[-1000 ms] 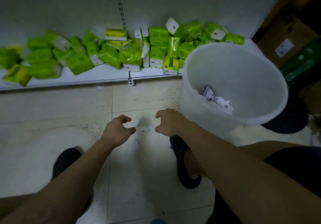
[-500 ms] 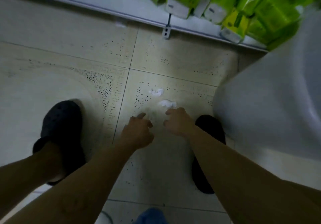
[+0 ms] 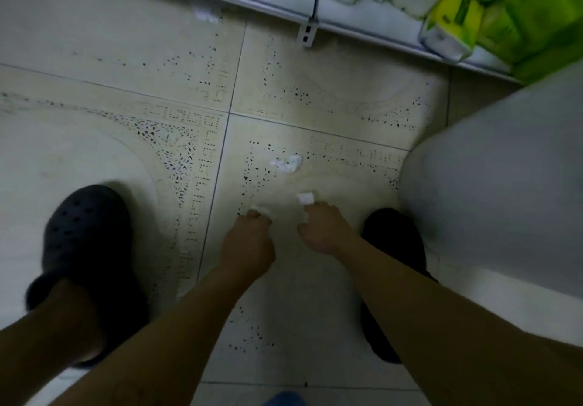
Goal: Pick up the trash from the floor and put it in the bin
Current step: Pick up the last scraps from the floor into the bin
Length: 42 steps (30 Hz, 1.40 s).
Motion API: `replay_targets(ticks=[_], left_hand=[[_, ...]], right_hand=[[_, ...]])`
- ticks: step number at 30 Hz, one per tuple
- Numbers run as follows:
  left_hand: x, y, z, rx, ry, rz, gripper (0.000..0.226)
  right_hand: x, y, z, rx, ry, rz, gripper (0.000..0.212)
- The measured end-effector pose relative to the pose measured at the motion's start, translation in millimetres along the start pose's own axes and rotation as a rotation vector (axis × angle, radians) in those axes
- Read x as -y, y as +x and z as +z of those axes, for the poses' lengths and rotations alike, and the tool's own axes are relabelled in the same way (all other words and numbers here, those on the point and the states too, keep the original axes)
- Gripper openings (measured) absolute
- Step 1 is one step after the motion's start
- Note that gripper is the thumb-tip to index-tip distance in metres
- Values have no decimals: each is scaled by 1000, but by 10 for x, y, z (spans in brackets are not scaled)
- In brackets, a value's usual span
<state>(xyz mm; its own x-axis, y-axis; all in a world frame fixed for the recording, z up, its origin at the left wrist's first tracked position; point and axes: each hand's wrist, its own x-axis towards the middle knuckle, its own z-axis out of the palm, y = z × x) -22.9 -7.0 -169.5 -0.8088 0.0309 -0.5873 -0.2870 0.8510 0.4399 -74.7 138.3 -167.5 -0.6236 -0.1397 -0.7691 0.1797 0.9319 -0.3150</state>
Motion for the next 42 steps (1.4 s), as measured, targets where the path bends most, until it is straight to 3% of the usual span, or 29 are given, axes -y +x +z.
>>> replay_targets(ticks=[5, 8, 15, 19, 24, 29, 32, 35, 42], left_hand=[[-317, -247, -558, -146, -129, 138, 21], [-664, -428, -906, -243, -229, 226, 30], [-1638, -1012, -1565, -409, -309, 350, 16], [-2218, -1276, -1679, -471, -334, 414, 7], [-2874, -1409, -1607, -471, -285, 473, 16], [-3466, -1331, -1453, -441, -234, 494, 6], [-3661, -1245, -1359, -335, -162, 501, 30], [-3691, -1179, -1292, -221, -105, 503, 54], [-3263, -1131, -1498, -264, 40, 413, 52]], right_hand=[[128, -476, -427, -170, 94, -49, 34], [163, -858, -891, -352, 172, -71, 27], [134, -2053, -1900, -703, 230, -158, 22], [-62, -2695, -2393, -763, 293, -152, 29], [-656, -3151, -2731, -884, 465, -30, 19], [-1095, -3237, -2799, -771, 620, 23, 6], [-1240, -3265, -2896, -737, 594, 33, 23], [-1239, -3227, -2872, -617, 418, 31, 41], [-823, -3075, -2779, -525, 202, -49, 51]])
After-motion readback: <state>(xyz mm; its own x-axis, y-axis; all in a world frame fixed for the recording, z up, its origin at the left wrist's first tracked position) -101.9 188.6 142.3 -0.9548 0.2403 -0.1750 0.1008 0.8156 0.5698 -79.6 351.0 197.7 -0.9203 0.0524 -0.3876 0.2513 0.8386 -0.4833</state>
